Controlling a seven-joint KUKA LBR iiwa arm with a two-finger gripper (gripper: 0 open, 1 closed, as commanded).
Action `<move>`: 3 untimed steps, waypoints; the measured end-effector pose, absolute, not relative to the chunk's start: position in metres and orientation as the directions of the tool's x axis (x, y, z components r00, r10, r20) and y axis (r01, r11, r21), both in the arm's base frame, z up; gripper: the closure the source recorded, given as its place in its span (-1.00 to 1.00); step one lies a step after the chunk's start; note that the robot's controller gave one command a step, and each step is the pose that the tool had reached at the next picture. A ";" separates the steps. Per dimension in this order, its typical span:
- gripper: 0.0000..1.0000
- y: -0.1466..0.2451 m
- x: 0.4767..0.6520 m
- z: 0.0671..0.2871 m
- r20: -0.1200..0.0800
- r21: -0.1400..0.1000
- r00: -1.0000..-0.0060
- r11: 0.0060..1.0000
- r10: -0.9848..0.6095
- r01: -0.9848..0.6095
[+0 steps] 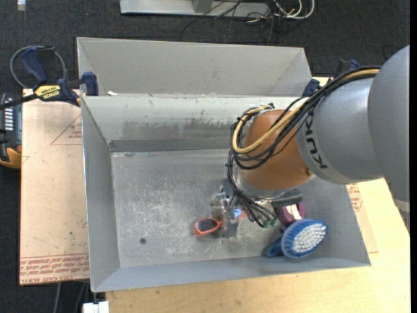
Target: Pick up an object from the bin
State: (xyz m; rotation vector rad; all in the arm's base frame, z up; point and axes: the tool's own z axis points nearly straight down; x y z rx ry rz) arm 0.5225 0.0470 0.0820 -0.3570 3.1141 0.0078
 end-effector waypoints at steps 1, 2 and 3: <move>1.00 0.047 0.520 0.114 0.000 0.006 -0.974 0.974 -0.225 -0.225; 1.00 0.047 0.523 0.152 -0.010 0.004 -0.974 0.974 -0.225 -0.225; 1.00 0.048 0.523 0.164 -0.010 0.005 -0.975 0.975 -0.224 -0.224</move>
Offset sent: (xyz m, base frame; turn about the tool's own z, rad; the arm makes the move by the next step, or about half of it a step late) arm -0.0025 0.0000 0.0485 0.0007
